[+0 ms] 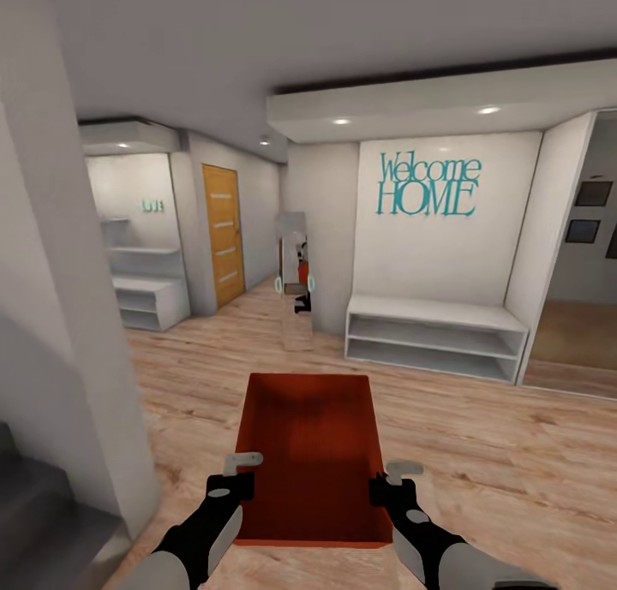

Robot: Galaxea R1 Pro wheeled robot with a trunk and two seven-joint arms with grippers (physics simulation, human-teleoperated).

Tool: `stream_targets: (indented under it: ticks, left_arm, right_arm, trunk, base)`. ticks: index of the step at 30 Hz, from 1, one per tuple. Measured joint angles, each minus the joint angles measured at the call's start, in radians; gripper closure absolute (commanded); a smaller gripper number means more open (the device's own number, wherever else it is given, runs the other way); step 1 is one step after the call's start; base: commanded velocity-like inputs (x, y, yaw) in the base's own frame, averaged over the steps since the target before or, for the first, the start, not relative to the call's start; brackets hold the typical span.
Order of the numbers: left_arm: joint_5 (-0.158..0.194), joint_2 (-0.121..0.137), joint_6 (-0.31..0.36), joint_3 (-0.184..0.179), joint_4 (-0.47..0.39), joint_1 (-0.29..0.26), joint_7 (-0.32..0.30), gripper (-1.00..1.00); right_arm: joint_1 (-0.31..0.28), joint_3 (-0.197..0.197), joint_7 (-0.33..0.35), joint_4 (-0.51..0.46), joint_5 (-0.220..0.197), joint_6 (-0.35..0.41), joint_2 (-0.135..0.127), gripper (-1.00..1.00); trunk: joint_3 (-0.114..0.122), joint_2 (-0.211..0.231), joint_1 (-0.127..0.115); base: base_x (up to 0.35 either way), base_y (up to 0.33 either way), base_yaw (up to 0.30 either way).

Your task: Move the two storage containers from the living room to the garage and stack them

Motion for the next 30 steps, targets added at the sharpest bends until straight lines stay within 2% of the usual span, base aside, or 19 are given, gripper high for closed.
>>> stream_targets:
  ticks: [30]
  left_arm:
    - [0.0,0.002,0.0,-0.006,-0.008,0.0,0.0,1.0]
  right_arm:
    - [0.0,-0.001,0.001,0.0,-0.003,-0.009,0.0,1.0]
  trunk:
    - [0.0,0.0,0.0]
  base:
    - [0.322,0.0,0.0]
